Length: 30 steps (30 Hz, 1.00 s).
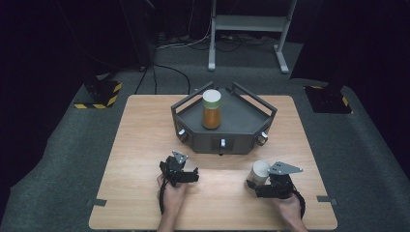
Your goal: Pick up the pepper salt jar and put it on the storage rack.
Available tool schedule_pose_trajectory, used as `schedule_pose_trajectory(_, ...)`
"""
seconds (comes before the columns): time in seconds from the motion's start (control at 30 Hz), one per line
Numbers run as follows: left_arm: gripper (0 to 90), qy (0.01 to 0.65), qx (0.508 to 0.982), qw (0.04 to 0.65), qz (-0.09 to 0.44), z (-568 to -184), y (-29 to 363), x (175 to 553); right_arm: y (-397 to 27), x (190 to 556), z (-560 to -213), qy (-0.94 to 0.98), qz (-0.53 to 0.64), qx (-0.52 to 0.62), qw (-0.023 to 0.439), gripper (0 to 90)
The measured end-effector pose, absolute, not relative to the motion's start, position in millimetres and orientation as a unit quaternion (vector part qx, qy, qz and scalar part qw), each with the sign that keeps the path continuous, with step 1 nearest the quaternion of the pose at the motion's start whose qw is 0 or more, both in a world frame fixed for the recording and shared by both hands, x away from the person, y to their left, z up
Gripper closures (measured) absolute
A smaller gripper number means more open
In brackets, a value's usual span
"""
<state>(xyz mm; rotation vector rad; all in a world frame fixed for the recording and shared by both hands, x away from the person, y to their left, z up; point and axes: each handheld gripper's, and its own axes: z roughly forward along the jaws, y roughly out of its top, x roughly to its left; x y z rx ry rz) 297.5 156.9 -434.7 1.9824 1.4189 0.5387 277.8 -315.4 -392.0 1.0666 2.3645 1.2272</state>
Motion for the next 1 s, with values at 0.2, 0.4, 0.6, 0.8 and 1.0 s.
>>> schedule_pose_trajectory(0.2,2.0,0.539,0.753,0.317,0.205,-434.7,156.8,297.5,-314.3,279.8,-394.2,0.817,0.427,0.361,0.142,27.5)
schedule_pose_trajectory(0.4,2.0,0.539,0.753,0.317,0.205,-434.7,156.8,297.6,-313.5,278.2,-395.3,0.818,0.430,0.352,0.148,31.2)
schedule_pose_trajectory(0.6,2.0,0.539,0.753,0.317,0.205,-434.7,156.8,297.6,-312.7,274.8,-396.6,0.818,0.432,0.347,0.158,32.0)
schedule_pose_trajectory(0.8,2.0,0.539,0.753,0.317,0.205,-434.7,156.8,297.6,-312.5,274.9,-395.6,0.819,0.430,0.344,0.159,32.2)
schedule_pose_trajectory(1.0,2.0,0.539,0.753,0.317,0.205,-434.7,156.8,297.6,-309.9,275.1,-390.2,0.827,0.419,0.337,0.165,32.4)
